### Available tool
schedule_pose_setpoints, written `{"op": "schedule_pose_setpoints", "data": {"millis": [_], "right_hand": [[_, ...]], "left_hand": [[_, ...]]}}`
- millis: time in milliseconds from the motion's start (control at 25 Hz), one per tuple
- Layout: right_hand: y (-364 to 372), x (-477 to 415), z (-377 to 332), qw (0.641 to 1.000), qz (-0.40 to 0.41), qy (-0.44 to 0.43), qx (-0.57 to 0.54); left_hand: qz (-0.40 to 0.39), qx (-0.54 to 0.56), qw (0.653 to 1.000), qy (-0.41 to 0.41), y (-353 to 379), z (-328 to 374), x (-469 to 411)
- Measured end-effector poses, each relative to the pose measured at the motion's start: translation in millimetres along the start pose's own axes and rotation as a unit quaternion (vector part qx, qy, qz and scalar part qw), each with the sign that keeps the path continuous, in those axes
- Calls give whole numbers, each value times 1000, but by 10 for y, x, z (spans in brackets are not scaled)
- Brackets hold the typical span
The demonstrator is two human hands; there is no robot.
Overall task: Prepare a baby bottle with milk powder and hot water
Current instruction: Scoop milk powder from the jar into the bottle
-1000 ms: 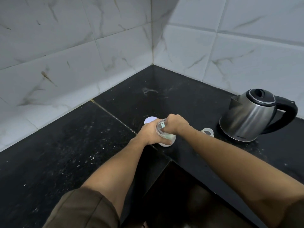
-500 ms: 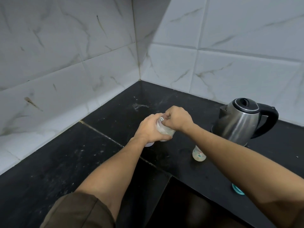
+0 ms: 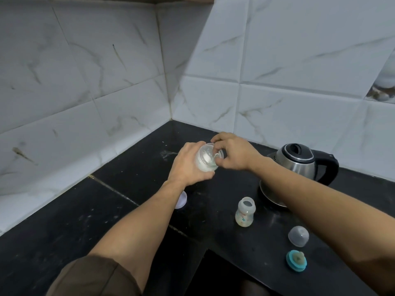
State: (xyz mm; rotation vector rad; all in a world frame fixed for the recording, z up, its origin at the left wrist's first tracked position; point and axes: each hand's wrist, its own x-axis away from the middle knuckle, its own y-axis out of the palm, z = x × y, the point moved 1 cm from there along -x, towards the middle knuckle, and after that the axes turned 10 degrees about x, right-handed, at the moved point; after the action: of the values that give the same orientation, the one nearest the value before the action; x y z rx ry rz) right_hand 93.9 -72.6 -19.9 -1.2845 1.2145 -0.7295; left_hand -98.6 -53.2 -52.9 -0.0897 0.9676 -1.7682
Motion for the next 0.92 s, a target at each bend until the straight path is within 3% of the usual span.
{"op": "schedule_pose_setpoints", "data": {"millis": [120, 320, 480, 600, 720, 920], "right_hand": [[-118, -19, 135, 996, -5, -28, 89], [-79, -16, 226, 969, 86, -111, 204], [-121, -27, 260, 974, -47, -32, 219], [-126, -11, 350, 990, -76, 44, 111], [-104, 4, 447, 989, -43, 142, -20], [-158, 67, 553, 927, 19, 298, -227]], "left_hand": [[2, -13, 1000, 2, 96, 29, -83], [-4, -61, 998, 1, 234, 25, -222], [-13, -77, 997, 5, 332, 75, -340], [-9, -73, 997, 12, 395, 100, -381], [-1, -61, 998, 8, 433, 115, -419], [9, -27, 1000, -3, 469, 162, -465]]}}
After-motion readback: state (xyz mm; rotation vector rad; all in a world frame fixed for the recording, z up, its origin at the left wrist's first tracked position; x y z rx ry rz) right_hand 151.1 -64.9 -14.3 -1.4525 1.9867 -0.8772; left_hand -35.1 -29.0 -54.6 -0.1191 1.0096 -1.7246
